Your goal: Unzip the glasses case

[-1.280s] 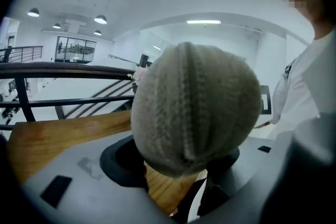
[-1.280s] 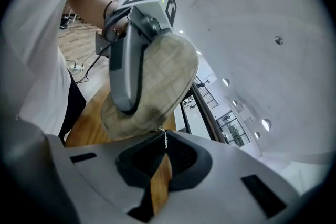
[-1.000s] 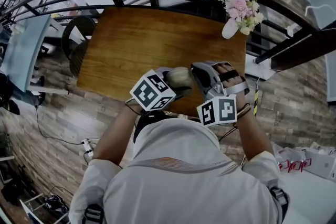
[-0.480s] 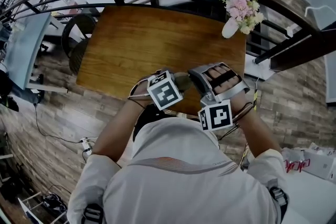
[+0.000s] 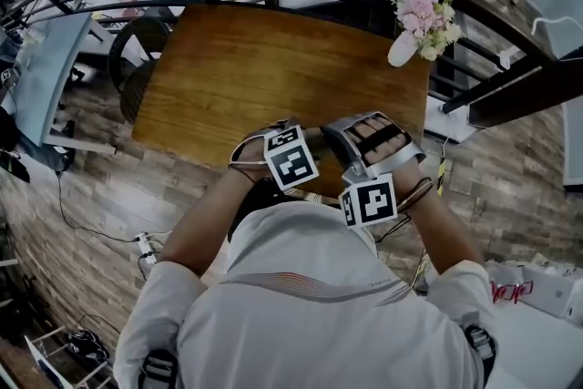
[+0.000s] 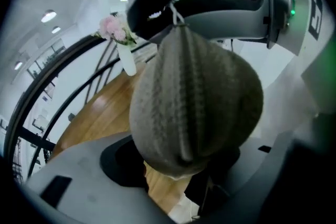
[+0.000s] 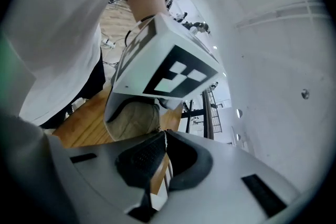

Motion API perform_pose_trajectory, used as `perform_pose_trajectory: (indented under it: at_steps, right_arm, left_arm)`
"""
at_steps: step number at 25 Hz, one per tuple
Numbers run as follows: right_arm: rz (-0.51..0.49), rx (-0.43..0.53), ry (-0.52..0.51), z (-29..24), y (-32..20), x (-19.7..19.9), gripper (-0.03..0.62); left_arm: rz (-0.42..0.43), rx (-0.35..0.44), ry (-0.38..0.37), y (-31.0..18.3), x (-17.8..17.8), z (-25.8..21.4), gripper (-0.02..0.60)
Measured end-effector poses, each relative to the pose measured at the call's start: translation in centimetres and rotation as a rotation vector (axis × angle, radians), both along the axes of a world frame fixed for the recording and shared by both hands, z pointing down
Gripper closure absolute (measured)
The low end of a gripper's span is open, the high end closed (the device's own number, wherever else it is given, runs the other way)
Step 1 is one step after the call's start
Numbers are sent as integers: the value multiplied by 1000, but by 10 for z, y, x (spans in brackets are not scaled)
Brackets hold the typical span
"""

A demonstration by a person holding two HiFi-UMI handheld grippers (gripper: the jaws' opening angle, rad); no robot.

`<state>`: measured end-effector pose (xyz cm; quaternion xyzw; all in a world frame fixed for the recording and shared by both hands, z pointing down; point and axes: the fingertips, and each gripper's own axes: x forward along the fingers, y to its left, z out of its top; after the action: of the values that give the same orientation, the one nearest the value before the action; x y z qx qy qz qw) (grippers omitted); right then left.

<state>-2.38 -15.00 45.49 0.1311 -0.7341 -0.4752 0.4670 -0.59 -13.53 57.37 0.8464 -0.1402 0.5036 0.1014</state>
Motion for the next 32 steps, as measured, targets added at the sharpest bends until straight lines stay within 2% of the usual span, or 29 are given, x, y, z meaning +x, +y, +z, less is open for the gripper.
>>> perform_pose_trajectory:
  at_steps: [2,4,7,9,12,14,16,19,22,25,28,32]
  right_arm:
    - [31,2,-53,-6,-6,-2,533]
    - [66,13,-124,-15,-15,-4,506]
    - [153,13,-205,-25,-31,6,451]
    - [234,-21,-273,-29,-42,19,439]
    - [375,-122,-476,-39,-58,41,461]
    - [469,-196,-651,-47,-69,59,542]
    - [549,-277,-810,-49,-78,75,543]
    - [654,-368,-983,-46,-89,101,543]
    - [728,-418,-1159,-50,-95,128,543]
    - [755,-406,-1288,-63,-94,148,545]
    - [757,-347,-1309,-75,-92,158,545]
    - [745,-336,-1310,-80,-90,157,545]
  left_arm:
    - [-74,61,86,-12,2,-6,298]
    - [-152,75,177,-20,6,-14,298]
    - [-207,101,272,-27,9,-25,298]
    - [-250,141,339,-36,6,-38,298]
    - [-353,220,486,-56,-5,-73,298]
    - [-427,276,581,-68,-17,-98,298]
    - [-501,335,660,-79,-31,-123,298]
    - [-612,438,757,-91,-58,-161,298]
    - [-703,551,812,-95,-87,-191,298]
    - [-755,633,812,-93,-107,-205,298]
    - [-778,639,822,-91,-114,-207,298]
    - [-780,629,826,-90,-112,-204,298]
